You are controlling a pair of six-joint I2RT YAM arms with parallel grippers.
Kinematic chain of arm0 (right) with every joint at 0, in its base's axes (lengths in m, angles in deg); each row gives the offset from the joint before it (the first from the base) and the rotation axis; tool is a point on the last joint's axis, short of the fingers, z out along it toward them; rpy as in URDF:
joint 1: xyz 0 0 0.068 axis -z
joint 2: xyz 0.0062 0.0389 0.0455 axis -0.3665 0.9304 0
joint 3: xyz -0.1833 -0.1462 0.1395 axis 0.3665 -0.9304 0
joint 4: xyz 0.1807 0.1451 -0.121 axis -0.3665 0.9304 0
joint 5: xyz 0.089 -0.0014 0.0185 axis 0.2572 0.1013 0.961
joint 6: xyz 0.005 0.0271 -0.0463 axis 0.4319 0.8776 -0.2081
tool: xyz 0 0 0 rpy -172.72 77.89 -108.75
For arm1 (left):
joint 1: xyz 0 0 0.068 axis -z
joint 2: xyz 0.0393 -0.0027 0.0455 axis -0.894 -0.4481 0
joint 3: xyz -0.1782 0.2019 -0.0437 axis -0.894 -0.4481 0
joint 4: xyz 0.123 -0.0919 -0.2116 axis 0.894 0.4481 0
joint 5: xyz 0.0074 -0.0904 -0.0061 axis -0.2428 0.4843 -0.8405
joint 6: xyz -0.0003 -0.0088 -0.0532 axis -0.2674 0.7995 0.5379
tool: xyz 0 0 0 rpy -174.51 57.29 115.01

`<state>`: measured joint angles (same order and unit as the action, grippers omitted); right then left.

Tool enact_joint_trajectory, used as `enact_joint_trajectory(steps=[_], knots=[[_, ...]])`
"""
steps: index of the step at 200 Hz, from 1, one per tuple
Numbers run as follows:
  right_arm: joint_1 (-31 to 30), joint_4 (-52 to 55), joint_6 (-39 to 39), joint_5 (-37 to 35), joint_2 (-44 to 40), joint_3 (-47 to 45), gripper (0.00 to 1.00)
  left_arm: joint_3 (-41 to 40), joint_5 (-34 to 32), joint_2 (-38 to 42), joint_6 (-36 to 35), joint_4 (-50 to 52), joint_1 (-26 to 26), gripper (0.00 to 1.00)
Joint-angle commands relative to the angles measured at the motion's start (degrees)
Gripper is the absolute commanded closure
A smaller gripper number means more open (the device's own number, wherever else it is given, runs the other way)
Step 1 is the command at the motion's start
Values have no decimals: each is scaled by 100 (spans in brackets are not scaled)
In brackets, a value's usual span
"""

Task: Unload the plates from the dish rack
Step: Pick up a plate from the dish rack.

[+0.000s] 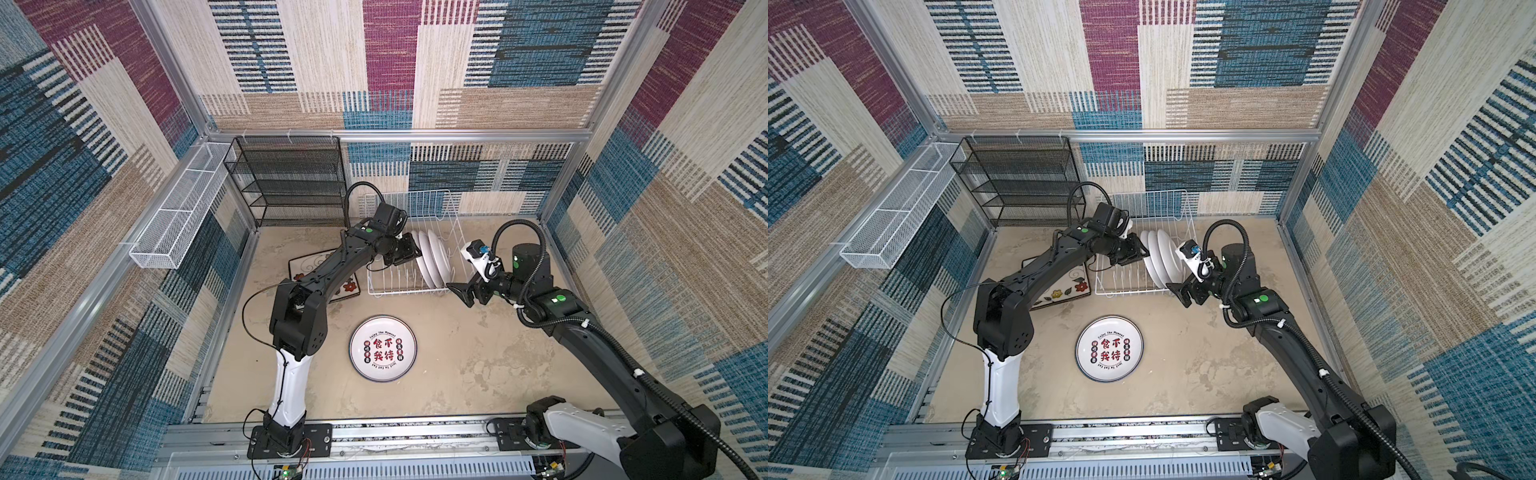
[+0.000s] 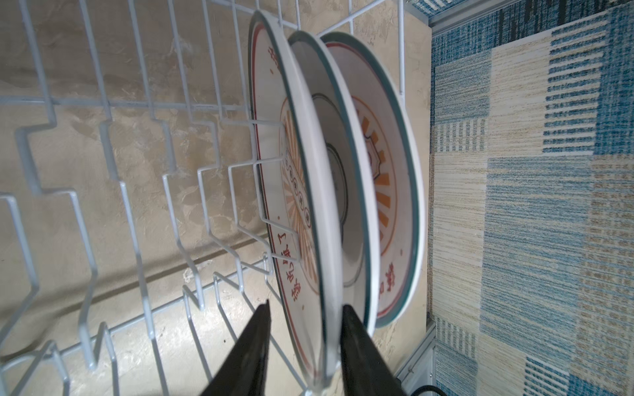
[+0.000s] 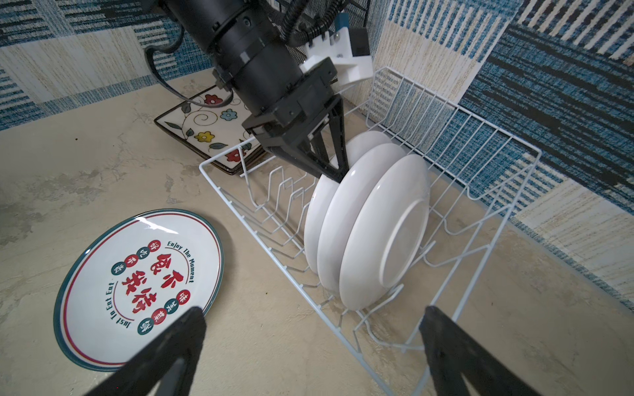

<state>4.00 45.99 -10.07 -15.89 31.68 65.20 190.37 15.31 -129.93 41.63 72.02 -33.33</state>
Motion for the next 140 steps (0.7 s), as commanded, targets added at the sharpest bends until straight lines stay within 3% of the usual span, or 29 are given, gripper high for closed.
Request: enact_joint_trajectory(steps=[1,99,140], knots=[[1,-142,58,-86,-45,-32,0,133,-247,-104,207,41,-7,64],[14,-167,96,-105,-42,-45,0,275,-255,-286,485,32,-5,75],[12,-176,125,-103,-64,-60,0,307,-144,-351,531,32,22,84]])
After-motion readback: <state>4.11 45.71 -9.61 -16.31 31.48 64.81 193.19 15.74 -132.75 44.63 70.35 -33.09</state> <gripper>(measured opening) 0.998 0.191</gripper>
